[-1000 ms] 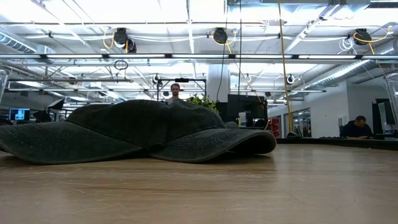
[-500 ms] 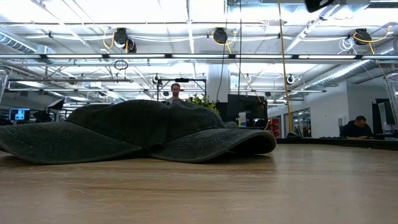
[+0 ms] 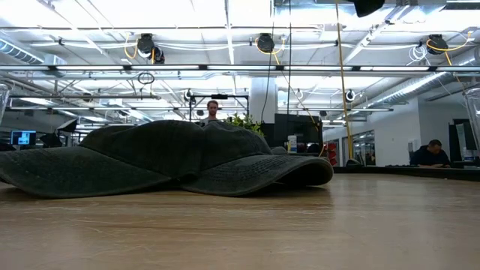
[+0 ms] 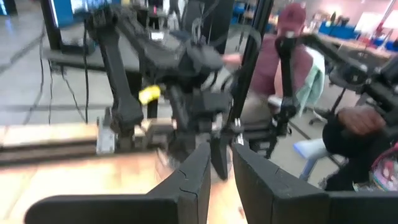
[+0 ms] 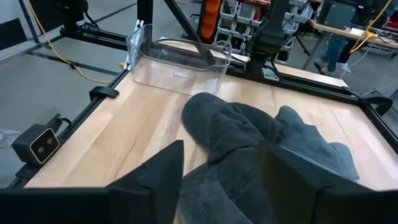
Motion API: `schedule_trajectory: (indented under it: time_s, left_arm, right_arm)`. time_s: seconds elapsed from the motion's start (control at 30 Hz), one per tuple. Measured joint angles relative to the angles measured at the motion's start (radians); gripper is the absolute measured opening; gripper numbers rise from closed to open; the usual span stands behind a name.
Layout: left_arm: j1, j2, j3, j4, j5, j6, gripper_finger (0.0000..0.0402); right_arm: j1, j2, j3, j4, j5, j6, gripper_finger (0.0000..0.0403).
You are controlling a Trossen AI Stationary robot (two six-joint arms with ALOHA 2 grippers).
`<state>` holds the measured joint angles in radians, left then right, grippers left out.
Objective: Pick & Place hat
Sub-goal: Put the gray cap into the right transparent bin
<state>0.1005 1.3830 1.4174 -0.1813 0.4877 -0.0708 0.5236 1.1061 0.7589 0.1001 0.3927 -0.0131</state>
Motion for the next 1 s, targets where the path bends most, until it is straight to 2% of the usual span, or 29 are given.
schedule_trajectory:
  time_s: [0.1, 0.27, 0.3, 0.37, 0.47, 0.57, 0.7, 0.77, 0.87, 1.0]
  left_arm:
    - [-0.004, -0.002, 0.000, 0.019, 0.001, -0.074, 0.0076]
    - [0.007, 0.000, 0.000, -0.092, -0.004, -0.149, 0.0076]
    - [0.018, -0.001, 0.000, -0.121, -0.026, -0.168, 0.0076]
    - [0.041, -0.001, 0.000, -0.192, -0.137, -0.220, 0.0076]
    - [0.067, 0.000, 0.000, -0.334, -0.265, -0.291, 0.0076]
    - [0.124, 0.016, 0.002, -0.523, -0.265, -0.291, 0.0077]
    - [0.254, 0.058, -0.032, -0.868, -0.401, -0.353, 0.0079]
    - [0.326, 0.060, -0.095, -0.955, -0.441, -0.386, 0.0087]
    - [0.440, 0.057, -0.249, -0.944, -0.412, -0.434, 0.0113]
    - [0.569, 0.042, -0.434, -0.822, -0.273, -0.472, 0.0166]
  right_arm:
    - [0.008, 0.000, 0.000, -0.001, -0.002, 0.000, 0.0216]
    - [0.008, 0.000, 0.000, -0.003, -0.004, 0.001, 0.0232]
    - [0.008, 0.000, 0.000, -0.003, -0.004, 0.001, 0.0233]
    - [0.008, 0.000, 0.000, -0.003, -0.004, 0.001, 0.0233]
    - [0.008, -0.003, 0.000, 0.002, -0.003, -0.017, 0.0230]
    - [0.008, -0.022, 0.000, 0.002, 0.000, -0.048, 0.0231]
    - [0.008, -0.056, 0.000, 0.002, 0.000, -0.058, 0.0235]
    - [0.008, -0.069, 0.000, 0.001, 0.000, -0.059, 0.0235]
    - [0.010, -0.071, 0.000, -0.011, -0.001, -0.052, 0.0232]
    - [0.015, -0.071, 0.000, -0.037, -0.003, -0.031, 0.0232]
